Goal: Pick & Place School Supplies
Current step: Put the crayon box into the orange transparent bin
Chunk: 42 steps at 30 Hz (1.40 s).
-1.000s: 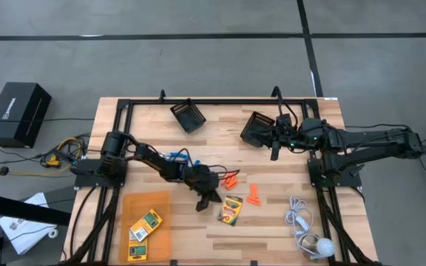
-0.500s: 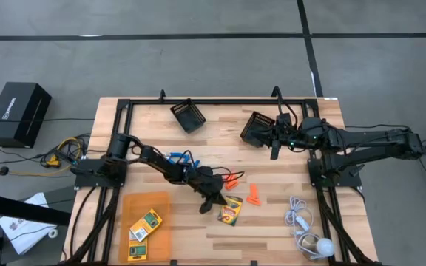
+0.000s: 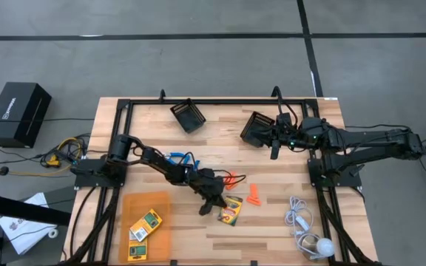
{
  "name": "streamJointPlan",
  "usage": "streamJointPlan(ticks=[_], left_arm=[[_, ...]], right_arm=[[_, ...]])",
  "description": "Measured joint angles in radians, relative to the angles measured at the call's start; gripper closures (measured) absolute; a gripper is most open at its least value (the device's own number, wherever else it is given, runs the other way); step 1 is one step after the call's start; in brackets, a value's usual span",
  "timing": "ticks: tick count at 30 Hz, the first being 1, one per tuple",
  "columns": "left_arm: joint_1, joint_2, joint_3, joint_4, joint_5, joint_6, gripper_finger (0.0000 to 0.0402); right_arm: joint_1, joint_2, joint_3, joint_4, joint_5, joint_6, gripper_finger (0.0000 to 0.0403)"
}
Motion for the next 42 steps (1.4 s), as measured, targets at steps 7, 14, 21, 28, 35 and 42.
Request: streamJointPlan(ticks=[7,14,21,28,35,42], left_arm=[[-0.006,-0.003,-0.004,-0.105,0.009,0.096,0.0401],[0.000,-0.011,-0.043,-0.107,0.006,0.127,0.0401],[-0.003,0.012,-0.108,0.039,-0.027,0.165,0.0401],[-0.001,0.015,-0.119,0.068,-0.034,0.163,0.0401],[0.002,0.012,-0.119,0.069,-0.035,0.126,0.0401],[0.015,-0.001,-0.119,0.067,-0.033,0.082,0.0401]], right_arm=[[0.000,0.000,0.000,-0.001,0.000,0.000,0.0403],[-0.018,0.000,0.000,-0.021,-0.023,0.000,0.0403],[-0.028,0.000,0.000,-0.025,-0.026,0.001,0.0403],[-0.028,0.000,0.000,-0.026,-0.027,0.010,0.0403],[-0.028,0.000,0.000,-0.026,-0.033,0.010,0.0403],[-0.028,0.000,0.000,-0.031,-0.056,0.010,0.0403]])
